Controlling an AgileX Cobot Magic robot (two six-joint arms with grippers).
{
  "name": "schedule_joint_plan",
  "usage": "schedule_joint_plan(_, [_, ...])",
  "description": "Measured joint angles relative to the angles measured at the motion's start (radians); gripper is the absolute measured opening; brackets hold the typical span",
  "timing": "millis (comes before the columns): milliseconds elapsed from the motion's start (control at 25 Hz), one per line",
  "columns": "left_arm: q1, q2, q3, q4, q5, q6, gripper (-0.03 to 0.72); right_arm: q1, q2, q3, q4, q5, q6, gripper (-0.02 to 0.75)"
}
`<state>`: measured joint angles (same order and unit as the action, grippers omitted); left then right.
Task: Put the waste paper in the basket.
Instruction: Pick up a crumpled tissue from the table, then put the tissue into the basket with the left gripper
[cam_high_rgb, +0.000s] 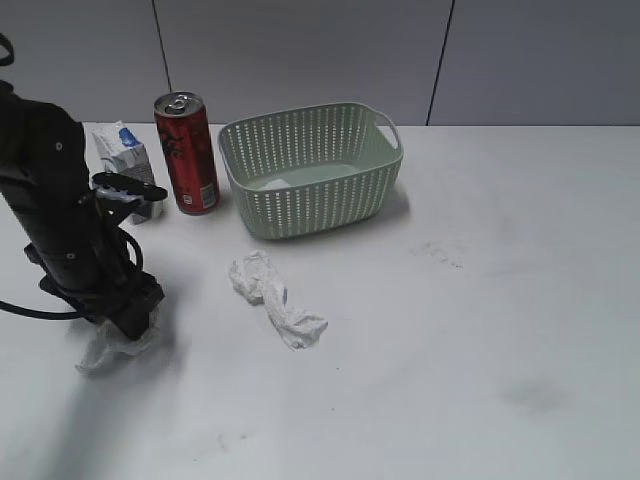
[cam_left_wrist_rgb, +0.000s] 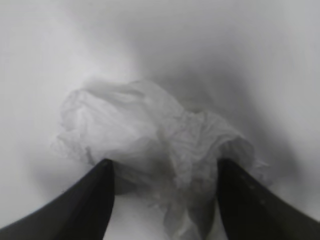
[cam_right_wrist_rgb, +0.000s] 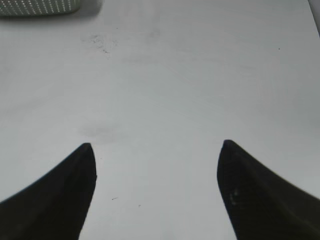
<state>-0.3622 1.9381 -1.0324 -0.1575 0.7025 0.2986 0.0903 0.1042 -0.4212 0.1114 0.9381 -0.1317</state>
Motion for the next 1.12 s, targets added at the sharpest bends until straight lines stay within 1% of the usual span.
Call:
schedule_joint_plan(80, [0.0, 0.001, -0.001, 0.008, -0.001, 0.0, 0.403, 0.0, 0.0, 0.0, 0.0, 0.0, -0.001, 0.571])
schedule_joint_plan(200, [0.0, 0.002, -0.004, 0.007, 0.006, 0.0, 0.209, 0.0, 0.0, 0.0, 0.0, 0.0, 0.0, 0.571])
schedule_joint_plan(280, [0.0, -0.001, -0.004, 0.002, 0.017, 0.0, 0.095, 0.0, 0.0, 0.0, 0.0, 0.0, 0.0, 0.571])
schedule_joint_plan(320, [0.0, -0.004, -0.004, -0.001, 0.022, 0.0, 0.048, 0.0, 0.0, 0.0, 0.0, 0.0, 0.0, 0.571])
schedule_joint_plan(360, [0.0, -0.011, -0.002, -0.001, 0.027, 0.0, 0.029, 0.0, 0.0, 0.0, 0.0, 0.0, 0.0, 0.571])
schedule_joint_plan(560, [0.0, -0.115, -0.014, -0.002, 0.06, 0.0, 0.027, 0.0, 0.0, 0.0, 0.0, 0.0, 0.0, 0.571])
schedule_joint_plan(720, [-0.013, -0.213, -0.094, -0.023, 0.062, 0.0, 0.027, 0.0, 0.0, 0.0, 0.0, 0.0, 0.0, 0.571])
schedule_joint_plan(880, [-0.066, -0.253, -0.208, -0.029, 0.013, 0.0, 0.025, 0.0, 0.0, 0.0, 0.0, 0.0, 0.0, 0.571])
schedule_joint_plan(960, [-0.099, -0.253, -0.248, -0.029, -0.078, 0.001, 0.025, 0.0, 0.0, 0.0, 0.0, 0.0, 0.0, 0.571])
schedule_joint_plan(1120, [-0.148, -0.246, -0.264, -0.027, -0.366, 0.003, 0.025, 0.0, 0.0, 0.0, -0.001, 0.0, 0.0, 0.571])
